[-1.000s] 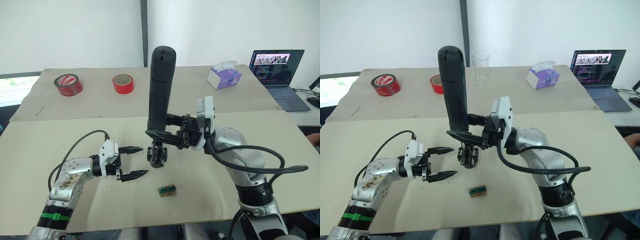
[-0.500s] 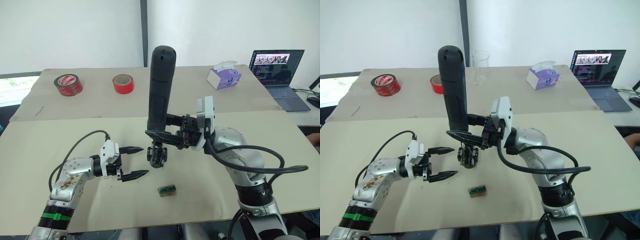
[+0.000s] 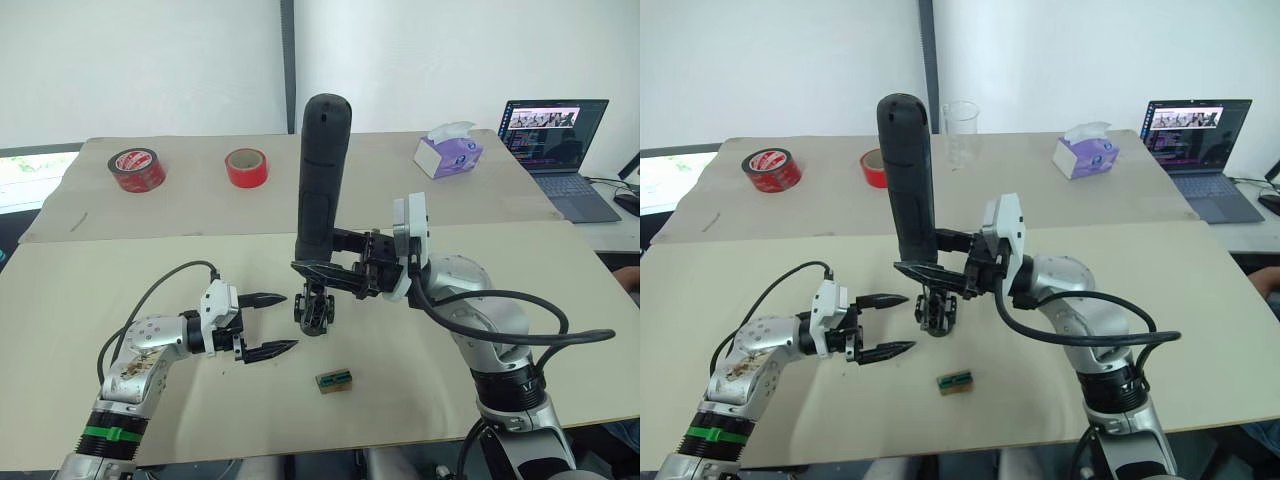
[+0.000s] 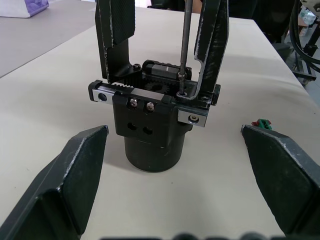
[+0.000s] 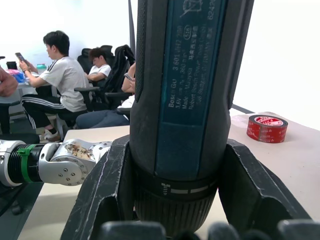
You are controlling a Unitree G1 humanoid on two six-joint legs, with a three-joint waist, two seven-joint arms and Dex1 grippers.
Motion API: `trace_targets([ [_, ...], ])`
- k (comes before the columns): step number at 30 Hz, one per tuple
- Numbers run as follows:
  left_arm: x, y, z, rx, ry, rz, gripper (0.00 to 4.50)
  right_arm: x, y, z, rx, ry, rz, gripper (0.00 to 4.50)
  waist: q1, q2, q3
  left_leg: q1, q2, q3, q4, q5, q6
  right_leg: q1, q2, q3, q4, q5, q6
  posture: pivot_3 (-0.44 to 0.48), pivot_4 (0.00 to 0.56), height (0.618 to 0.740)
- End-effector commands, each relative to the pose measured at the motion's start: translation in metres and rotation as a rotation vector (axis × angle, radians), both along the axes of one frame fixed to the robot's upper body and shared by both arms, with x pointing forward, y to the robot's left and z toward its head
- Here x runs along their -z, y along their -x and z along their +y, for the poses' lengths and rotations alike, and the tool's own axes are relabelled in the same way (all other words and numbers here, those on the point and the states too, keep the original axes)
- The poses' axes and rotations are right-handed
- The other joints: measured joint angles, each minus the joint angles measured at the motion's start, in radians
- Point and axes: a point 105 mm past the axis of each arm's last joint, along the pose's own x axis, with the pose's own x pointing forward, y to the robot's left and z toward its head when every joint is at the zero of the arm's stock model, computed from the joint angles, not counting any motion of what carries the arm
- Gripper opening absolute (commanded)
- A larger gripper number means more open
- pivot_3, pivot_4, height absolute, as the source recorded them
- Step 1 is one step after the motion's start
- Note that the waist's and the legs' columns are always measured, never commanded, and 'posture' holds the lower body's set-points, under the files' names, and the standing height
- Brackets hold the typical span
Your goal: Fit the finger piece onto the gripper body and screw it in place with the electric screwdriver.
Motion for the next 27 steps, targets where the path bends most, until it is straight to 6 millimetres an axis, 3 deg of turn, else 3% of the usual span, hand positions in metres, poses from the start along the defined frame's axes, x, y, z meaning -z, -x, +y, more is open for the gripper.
trace_targets([
  [1, -0.0034, 0.0026, -0.0028, 0.015, -0.001, -0.026, 4.50, -0.0121, 0.0066, -0.0013, -0.015, -0.033, -0.063, 1.93, 0.000, 0.000, 0.000, 0.000, 0.000, 0.000, 0.000, 0.000, 0.000, 0.000, 0.000, 0.000, 0.000, 0.000, 0.000, 0.000, 0.150, 0.740],
  [27, -0.0009, 0.0018, -0.0028, 0.010, -0.020, -0.023, 4.50, -0.0071, 0.0058, 0.0030, -0.011, -0.023, -0.073, 1.93, 0.000, 0.000, 0.000, 0.000, 0.000, 0.000, 0.000, 0.000, 0.000, 0.000, 0.000, 0.000, 0.000, 0.000, 0.000, 0.000, 0.150, 0.740],
])
